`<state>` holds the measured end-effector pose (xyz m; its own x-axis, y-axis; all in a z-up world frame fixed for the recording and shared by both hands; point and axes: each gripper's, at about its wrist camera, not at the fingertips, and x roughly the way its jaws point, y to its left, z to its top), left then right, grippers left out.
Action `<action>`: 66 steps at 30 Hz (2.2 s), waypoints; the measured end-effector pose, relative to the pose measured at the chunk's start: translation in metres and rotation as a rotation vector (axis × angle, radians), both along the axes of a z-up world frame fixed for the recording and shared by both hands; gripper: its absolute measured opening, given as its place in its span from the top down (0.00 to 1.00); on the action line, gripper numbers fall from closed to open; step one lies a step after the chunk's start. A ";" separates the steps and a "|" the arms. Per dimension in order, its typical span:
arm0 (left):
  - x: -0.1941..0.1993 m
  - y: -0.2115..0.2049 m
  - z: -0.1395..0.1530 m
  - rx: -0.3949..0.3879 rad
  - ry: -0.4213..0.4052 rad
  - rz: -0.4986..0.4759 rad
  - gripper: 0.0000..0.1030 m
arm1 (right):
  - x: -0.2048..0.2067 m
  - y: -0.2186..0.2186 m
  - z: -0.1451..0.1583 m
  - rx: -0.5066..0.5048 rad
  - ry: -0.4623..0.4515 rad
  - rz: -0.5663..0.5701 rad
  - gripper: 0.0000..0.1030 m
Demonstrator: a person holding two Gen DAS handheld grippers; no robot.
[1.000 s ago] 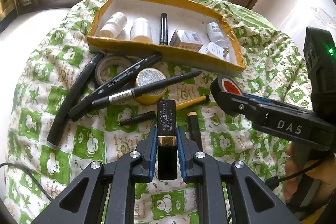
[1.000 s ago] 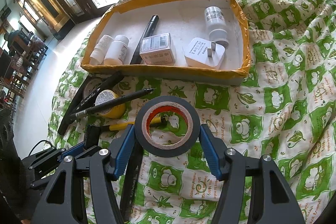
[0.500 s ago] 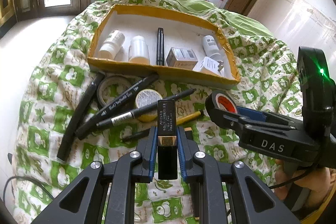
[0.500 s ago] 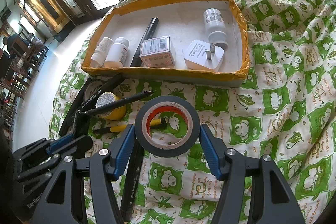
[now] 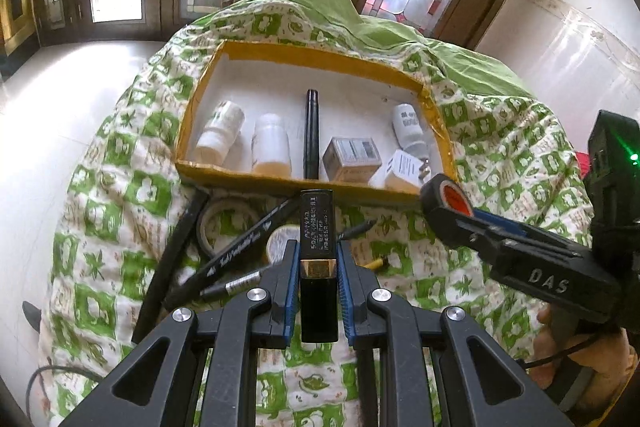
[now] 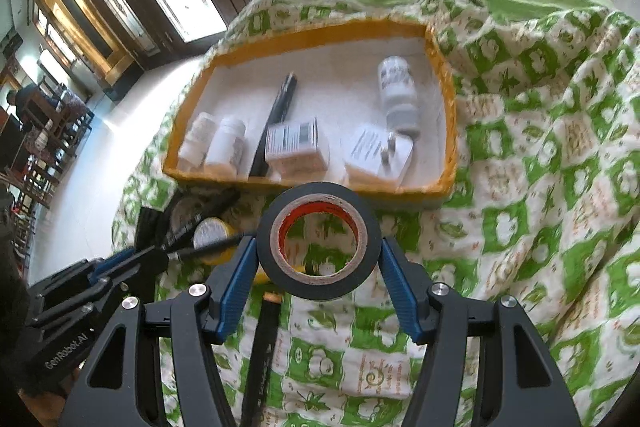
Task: Organize rigid objects
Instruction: 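Carry the tube with the left tool while the right tool carries the tape over the tray, then lower the tube into the tray with the left tool while the right tool lowers the tape there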
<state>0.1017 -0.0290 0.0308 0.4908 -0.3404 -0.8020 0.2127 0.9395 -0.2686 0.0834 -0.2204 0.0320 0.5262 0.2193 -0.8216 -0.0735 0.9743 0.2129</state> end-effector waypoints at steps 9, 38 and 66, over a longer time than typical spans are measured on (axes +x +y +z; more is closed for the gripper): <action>0.023 -0.025 0.017 0.024 -0.013 0.009 0.83 | 0.009 -0.022 0.024 0.067 -0.044 -0.034 0.41; 0.065 -0.050 0.037 0.067 -0.044 -0.004 0.83 | 0.037 -0.034 0.035 0.090 -0.057 -0.054 0.41; 0.111 -0.014 0.030 0.030 -0.047 0.019 0.83 | 0.069 -0.051 0.031 0.090 -0.032 -0.095 0.40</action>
